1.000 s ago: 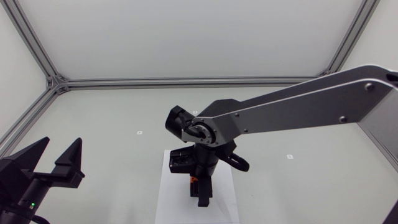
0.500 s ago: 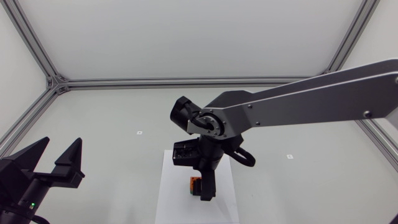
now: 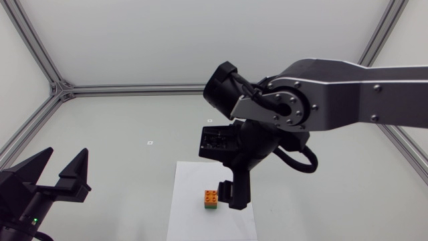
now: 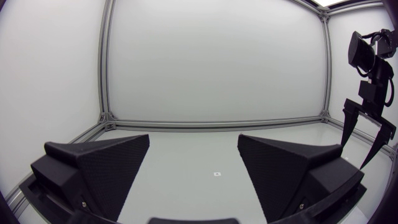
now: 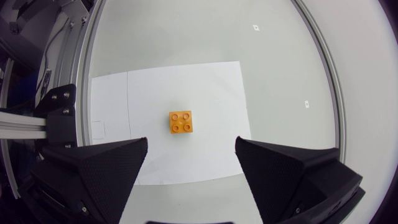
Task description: Pick up the orange 2x2 brick with the right arm and stack it on top of the green 2x2 brick in the center
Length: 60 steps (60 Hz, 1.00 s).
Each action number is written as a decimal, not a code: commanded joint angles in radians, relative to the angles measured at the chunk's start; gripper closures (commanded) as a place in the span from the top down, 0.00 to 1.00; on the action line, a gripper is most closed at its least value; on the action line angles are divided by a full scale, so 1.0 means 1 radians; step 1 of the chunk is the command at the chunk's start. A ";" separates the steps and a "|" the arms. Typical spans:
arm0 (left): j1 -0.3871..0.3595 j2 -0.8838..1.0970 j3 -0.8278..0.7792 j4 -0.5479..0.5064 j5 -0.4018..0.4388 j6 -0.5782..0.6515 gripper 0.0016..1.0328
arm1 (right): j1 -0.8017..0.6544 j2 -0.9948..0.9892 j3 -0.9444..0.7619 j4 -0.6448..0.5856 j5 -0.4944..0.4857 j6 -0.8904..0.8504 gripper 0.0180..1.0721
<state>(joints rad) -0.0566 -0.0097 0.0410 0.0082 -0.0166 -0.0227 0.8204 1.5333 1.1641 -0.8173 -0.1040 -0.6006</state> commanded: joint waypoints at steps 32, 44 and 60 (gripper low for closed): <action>-0.008 -0.003 -0.041 -0.011 0.003 0.006 0.96 | -0.527 -0.542 -0.391 0.306 0.043 0.079 0.95; -0.008 -0.003 -0.041 -0.011 0.003 0.006 0.96 | -0.685 -0.688 -0.509 0.411 0.036 0.062 0.95; -0.008 -0.003 -0.041 -0.011 0.003 0.006 0.96 | -0.853 -0.920 -0.693 0.526 -0.016 0.065 0.95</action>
<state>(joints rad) -0.0566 -0.0097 0.0410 0.0082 -0.0166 -0.0223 -0.0063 0.6773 0.5346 -0.3149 -0.1085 -0.5247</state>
